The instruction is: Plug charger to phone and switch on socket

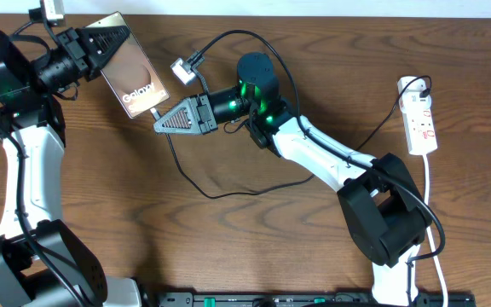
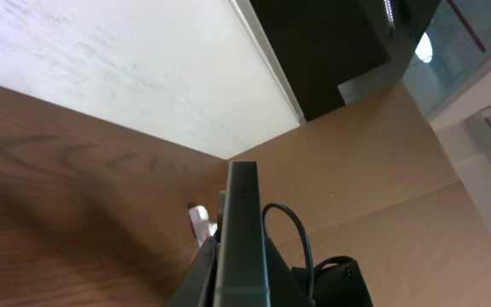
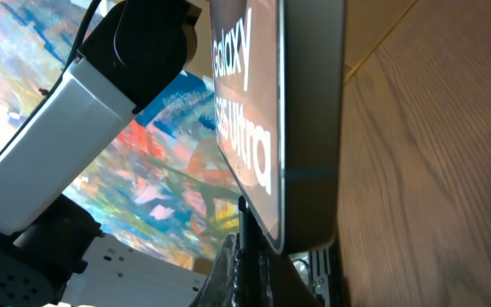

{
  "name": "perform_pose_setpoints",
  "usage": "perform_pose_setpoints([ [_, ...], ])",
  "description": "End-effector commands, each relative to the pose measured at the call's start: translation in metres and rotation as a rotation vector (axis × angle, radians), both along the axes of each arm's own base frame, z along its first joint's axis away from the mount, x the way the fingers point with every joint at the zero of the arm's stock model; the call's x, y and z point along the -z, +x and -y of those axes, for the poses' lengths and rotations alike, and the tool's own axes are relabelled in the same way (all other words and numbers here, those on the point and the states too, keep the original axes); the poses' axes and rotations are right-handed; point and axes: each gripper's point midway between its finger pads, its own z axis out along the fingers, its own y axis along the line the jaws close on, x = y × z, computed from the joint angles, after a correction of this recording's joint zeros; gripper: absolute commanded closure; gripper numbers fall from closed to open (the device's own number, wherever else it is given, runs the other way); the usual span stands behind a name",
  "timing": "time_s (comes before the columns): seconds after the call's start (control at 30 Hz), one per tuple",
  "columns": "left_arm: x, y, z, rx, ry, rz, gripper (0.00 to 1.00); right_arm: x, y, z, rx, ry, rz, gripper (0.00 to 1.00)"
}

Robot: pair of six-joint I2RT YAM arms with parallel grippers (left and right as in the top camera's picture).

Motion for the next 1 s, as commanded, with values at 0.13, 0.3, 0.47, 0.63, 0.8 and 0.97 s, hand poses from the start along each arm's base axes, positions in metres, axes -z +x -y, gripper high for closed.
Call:
perform_pose_setpoints([
  [0.13, -0.004, -0.012, 0.009, 0.083, 0.018, 0.035, 0.92, -0.012, 0.01, -0.005, 0.069, 0.025, 0.015, 0.99],
  [0.3, -0.004, -0.012, 0.01, 0.085, 0.017, 0.034, 0.93, -0.012, 0.011, -0.005, 0.072, 0.025, 0.015, 0.99],
  [0.47, -0.004, -0.012, 0.017, 0.1, 0.017, 0.035, 0.93, -0.012, 0.008, -0.008, 0.072, 0.026, 0.016, 0.99],
  [0.63, -0.004, -0.013, 0.019, 0.107, 0.017, 0.035, 0.93, -0.012, 0.006, -0.009, 0.067, 0.028, 0.022, 0.99],
  [0.8, -0.004, -0.013, 0.019, 0.108, 0.017, 0.035, 0.92, -0.012, 0.007, -0.009, 0.07, 0.028, 0.022, 0.99],
  [0.97, -0.004, -0.013, 0.019, 0.107, 0.017, 0.034, 0.93, -0.01, 0.01, -0.006, 0.07, 0.023, 0.027, 0.99],
])
